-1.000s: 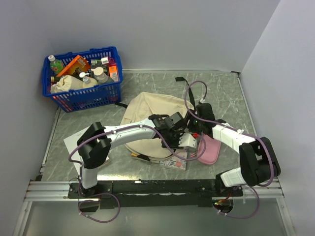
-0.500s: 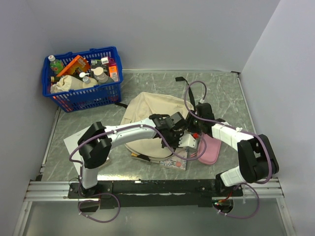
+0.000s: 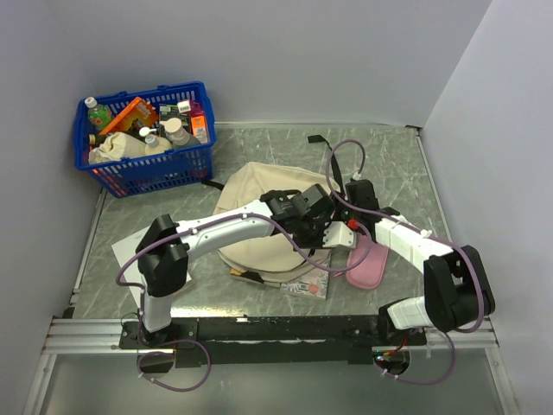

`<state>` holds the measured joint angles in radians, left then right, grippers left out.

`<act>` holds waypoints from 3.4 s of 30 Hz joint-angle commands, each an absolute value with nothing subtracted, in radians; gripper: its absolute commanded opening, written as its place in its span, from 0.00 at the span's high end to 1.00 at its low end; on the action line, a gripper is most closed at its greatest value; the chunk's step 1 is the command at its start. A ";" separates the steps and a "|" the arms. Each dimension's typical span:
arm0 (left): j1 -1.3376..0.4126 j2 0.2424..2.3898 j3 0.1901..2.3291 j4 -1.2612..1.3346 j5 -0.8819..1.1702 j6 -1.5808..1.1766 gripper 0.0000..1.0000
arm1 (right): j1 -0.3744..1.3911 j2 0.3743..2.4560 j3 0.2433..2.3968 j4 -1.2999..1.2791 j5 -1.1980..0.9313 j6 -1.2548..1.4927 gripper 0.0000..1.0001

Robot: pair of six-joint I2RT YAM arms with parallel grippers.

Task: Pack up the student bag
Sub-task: Unzip the student bag at the center of the board.

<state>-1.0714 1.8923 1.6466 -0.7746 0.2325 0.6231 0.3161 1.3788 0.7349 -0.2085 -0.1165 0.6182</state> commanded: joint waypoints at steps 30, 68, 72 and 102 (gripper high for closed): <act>-1.071 1.796 1.660 -0.689 0.187 0.568 0.99 | 0.373 1.008 0.551 -0.325 -0.390 0.787 0.18; -1.080 1.614 1.490 -0.850 0.255 0.489 0.99 | 0.198 1.311 0.802 -0.313 -0.120 0.663 0.84; -1.080 1.533 1.409 -0.857 0.218 0.479 0.99 | 0.163 1.350 0.856 -0.324 -0.106 0.646 0.86; -0.752 1.476 1.190 -0.678 0.465 0.515 0.99 | 0.415 0.928 0.703 -0.387 -0.153 0.964 0.27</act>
